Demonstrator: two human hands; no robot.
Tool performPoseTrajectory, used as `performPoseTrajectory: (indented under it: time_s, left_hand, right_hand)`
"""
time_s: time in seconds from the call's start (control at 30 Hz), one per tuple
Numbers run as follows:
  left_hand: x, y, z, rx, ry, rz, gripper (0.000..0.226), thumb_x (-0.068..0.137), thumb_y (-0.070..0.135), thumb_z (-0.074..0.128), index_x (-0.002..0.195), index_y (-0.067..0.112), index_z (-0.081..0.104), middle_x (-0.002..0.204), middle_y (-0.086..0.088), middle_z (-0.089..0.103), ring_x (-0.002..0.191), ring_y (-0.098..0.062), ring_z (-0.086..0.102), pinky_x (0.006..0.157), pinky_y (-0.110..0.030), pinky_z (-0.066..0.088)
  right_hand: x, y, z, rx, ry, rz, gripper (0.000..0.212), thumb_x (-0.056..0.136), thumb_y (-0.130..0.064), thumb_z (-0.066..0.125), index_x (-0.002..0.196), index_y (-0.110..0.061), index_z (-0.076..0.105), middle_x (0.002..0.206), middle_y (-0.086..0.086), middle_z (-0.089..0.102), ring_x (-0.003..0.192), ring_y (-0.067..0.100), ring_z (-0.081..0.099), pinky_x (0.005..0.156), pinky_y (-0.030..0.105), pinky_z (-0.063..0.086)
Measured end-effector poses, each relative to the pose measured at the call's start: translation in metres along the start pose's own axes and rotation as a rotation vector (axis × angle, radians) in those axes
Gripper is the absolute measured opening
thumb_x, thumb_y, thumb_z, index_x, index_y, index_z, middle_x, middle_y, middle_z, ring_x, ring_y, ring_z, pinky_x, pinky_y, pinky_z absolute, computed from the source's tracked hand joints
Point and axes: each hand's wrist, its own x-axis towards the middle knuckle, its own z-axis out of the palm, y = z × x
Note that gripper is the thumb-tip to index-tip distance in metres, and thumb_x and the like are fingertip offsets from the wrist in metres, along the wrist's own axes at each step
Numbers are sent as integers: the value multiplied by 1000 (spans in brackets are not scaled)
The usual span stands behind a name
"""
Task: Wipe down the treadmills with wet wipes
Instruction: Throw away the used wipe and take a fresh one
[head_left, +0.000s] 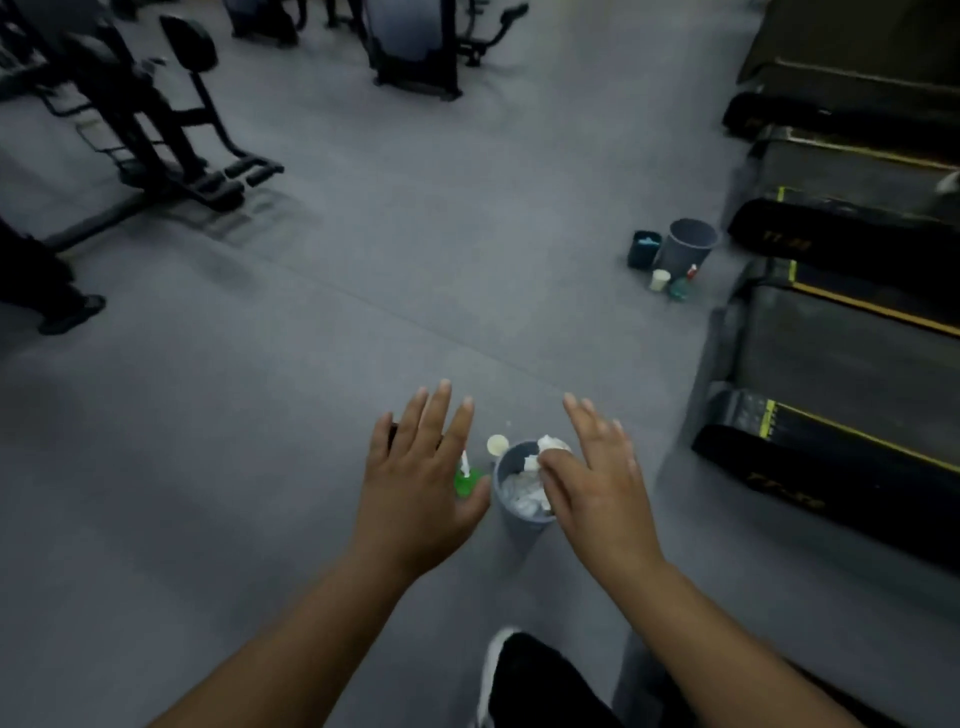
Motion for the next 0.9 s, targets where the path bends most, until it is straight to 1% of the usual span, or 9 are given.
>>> performPoseTrajectory:
  time_s: [0.07,0.17,0.27,0.33,0.5,0.63,0.7,0.8,0.9]
  left_hand:
    - [18,-7,26,0,-49,41,80,89,63,38,158,23,26,168,-5,18,155,-24,15,122,-49,13]
    - [49,-19,68,3,-118,109,80,90,63,37,158,24,24,168,-6,18,154,-24,13,123,-47,9]
    - [90,-35,107,-15,-182,155,80,90,62,37,159,26,20,169,-4,15,155,-23,14,124,-53,16]
    - [117,-47,130,-24,-220,182,80,90,62,38,159,27,18,169,-3,15,155,-24,15,122,-56,20]
    - [163,-77,174,-38,-278,211,79,91,60,38,159,26,17,169,-5,14,155,-26,15,123,-55,17]
    - [184,-102,188,-54,-315,212,79,90,59,37,159,21,27,169,-6,16,156,-25,14,123,-53,15]
    - [193,-120,189,-66,-326,200,80,90,59,36,160,21,27,169,-6,16,156,-25,13,123,-53,13]
    - [203,-160,188,-101,-332,191,79,91,59,37,160,22,25,169,-5,13,156,-24,10,123,-51,9]
    - [208,-215,185,-116,-351,173,80,91,59,36,161,23,21,170,-4,11,156,-24,9,124,-49,5]
  right_hand:
    - [0,13,19,-17,-19,48,12,85,-13,75,94,-11,67,153,19,43,141,39,41,112,61,35]
    - [7,41,54,-47,-44,129,10,87,-13,75,92,-12,67,154,18,42,143,37,39,115,58,33]
    - [21,75,98,-66,-69,204,7,89,-15,73,90,-13,66,155,16,41,145,35,36,119,54,28]
    - [31,97,128,-78,-105,264,9,88,-15,74,89,-14,66,154,16,43,144,35,38,118,54,29]
    - [48,133,182,-86,-150,421,20,86,-14,78,104,-13,71,151,18,46,141,35,41,114,57,33]
    - [59,125,205,-101,-188,464,17,87,-15,77,102,-12,70,152,17,45,143,32,38,117,52,29]
    - [71,112,216,-102,-192,459,16,86,-13,77,100,-12,70,151,17,47,142,32,39,117,50,29]
    - [98,82,243,-83,-184,436,15,86,-11,77,98,-11,69,150,18,47,140,33,41,114,54,34]
    - [134,37,285,-31,-184,396,22,90,-14,71,111,-14,65,154,17,43,142,34,40,115,55,33]
